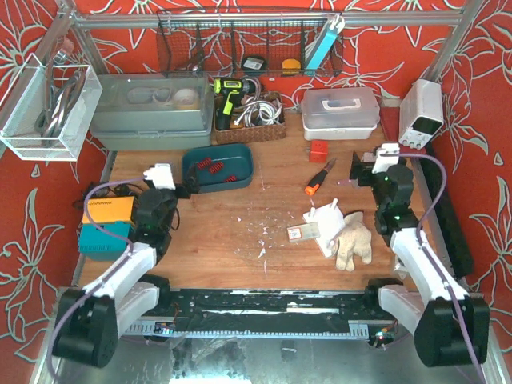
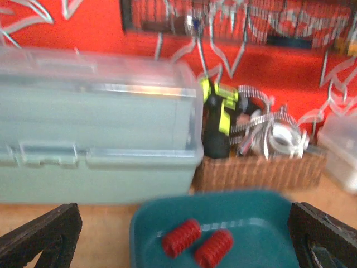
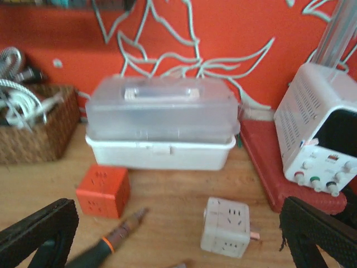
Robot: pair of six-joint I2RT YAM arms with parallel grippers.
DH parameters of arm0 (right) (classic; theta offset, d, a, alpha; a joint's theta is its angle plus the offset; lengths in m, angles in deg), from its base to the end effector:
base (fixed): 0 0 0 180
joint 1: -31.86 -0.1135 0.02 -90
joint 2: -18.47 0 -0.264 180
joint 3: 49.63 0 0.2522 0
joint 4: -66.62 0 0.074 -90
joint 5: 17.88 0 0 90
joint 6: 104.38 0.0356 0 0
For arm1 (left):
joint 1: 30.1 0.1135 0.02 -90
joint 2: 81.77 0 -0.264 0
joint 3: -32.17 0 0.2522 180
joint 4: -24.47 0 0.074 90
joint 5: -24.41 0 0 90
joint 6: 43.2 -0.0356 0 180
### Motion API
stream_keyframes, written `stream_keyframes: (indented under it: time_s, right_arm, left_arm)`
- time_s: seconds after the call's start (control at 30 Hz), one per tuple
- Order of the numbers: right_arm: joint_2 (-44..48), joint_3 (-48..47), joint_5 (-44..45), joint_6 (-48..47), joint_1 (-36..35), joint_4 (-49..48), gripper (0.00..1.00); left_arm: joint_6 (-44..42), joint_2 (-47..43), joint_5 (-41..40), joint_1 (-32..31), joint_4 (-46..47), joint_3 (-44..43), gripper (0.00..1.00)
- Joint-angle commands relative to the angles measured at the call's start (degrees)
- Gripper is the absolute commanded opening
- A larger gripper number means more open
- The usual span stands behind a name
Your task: Install the large spring
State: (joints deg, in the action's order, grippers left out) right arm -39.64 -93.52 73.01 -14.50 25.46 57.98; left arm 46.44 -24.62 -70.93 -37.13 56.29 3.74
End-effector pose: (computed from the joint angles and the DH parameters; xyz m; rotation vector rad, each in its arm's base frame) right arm 0.2327 0.0255 0.2650 -0.0832 1.6666 0.0700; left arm 0.2061 -0.0221 0.2200 0.0232 1.5168 -0.0225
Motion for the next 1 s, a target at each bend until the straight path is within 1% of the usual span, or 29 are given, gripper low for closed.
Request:
stream_keyframes:
  time_s: [0.0,0.03,0.1,0.17,0.23,0.3,0.37,0.5,0.57,0.67,0.77,0.87,0.97]
  right_arm:
    - [5.4,-7.3,0.0,13.1,-0.1,18.7,0.99]
    - [6.1,-9.1,0.0,15.9,-0.2,22.2,0.99]
    - [6.7,-13.4,0.1,20.4,-0.2,31.1,0.99]
    - [6.3,-17.5,-0.9,20.7,-0.1,39.0,0.99]
    - [6.0,-19.7,-1.7,20.7,-0.1,45.7,0.99]
    - [6.7,-18.4,0.6,23.6,0.0,47.2,0.99]
    - [7.6,-16.5,-0.5,26.4,0.1,46.9,0.99]
    - [4.6,-18.5,-4.8,30.5,0.2,52.9,0.99]
    - [3.5,-18.1,-6.0,32.5,0.2,55.1,0.99]
    - [3.0,-18.0,-1.7,37.2,-0.1,60.9,0.99]
    - [3.0,-18.2,3.1,41.6,-1.1,68.1,0.97]
    - [2.2,-19.1,7.6,44.7,-3.0,74.9,0.91]
    - [0.8,-20.3,10.6,46.6,-6.3,79.3,0.86]
  left_arm:
    - [13.5,-9.9,-4.4,0.1,-21.9,-8.0,1.00]
    - [17.0,-11.6,-4.1,0.1,-25.5,-10.0,1.00]
    - [20.8,-14.0,-2.8,0.1,-31.9,-14.1,1.00]
    - [24.6,-15.0,-1.7,0.1,-39.7,-18.5,1.00]
    - [27.6,-15.2,0.6,0.1,-44.1,-20.5,1.00]
    - [28.6,-15.4,7.0,0.1,-44.1,-20.1,1.00]
    - [28.6,-15.3,16.6,0.2,-41.4,-18.4,1.00]
    - [31.4,-14.9,32.2,0.1,-33.8,-13.4,1.00]
    - [32.3,-14.5,35.4,-0.3,-31.6,-11.0,1.00]
    - [30.9,-14.3,32.5,-2.6,-32.8,-10.1,1.00]
    - [30.0,-14.0,29.0,-6.5,-33.0,-9.9,1.00]
    - [28.1,-12.8,24.5,-11.4,-34.4,-10.7,1.00]
    - [25.5,-10.6,17.6,-17.3,-34.8,-10.9,1.00]
